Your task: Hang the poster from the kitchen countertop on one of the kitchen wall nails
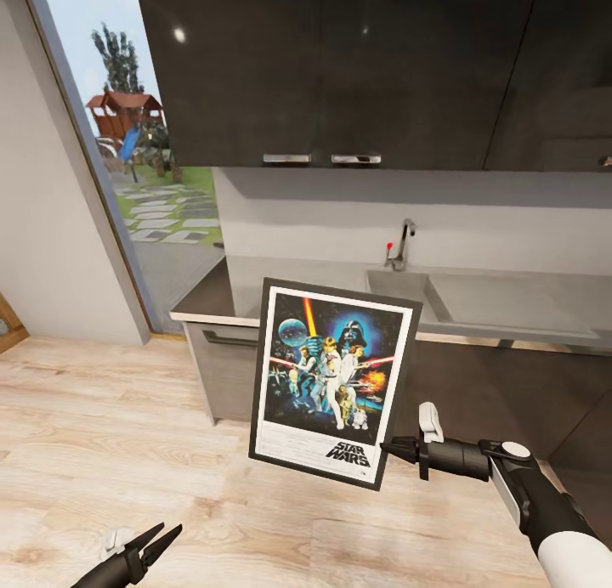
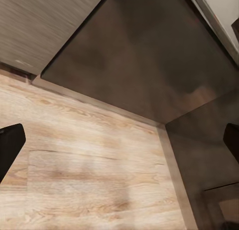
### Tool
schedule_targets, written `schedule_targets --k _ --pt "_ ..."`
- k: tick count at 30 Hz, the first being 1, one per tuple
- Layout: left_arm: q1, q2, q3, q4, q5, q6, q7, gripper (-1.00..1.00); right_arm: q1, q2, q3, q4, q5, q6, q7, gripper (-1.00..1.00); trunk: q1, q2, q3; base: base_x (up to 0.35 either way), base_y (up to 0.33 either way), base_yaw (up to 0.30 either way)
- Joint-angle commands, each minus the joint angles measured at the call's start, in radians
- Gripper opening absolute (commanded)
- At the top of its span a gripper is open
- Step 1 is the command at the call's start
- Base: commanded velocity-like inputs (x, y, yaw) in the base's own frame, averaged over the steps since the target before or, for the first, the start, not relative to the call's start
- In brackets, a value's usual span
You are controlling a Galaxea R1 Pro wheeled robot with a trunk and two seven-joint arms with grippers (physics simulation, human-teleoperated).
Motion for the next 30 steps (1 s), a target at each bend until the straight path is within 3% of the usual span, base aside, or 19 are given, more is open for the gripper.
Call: schedule_targets --k 1,30 --pt "-0.001 0.000 -0.008 0.000 0.007 -0.006 -0.002 1.00 -0.001 0.000 -0.001 0.000 -0.002 0.007 0.005 -1.00 -0.003 0.005 0.001 0.000 0.000 0.000" --pt "-0.001 0.000 -0.008 0.000 0.007 -0.005 -0.002 1.00 -0.001 0.000 -0.001 0.000 -0.002 0.005 0.006 -1.00 -0.007 0.012 0.004 0.000 0.004 0.000"
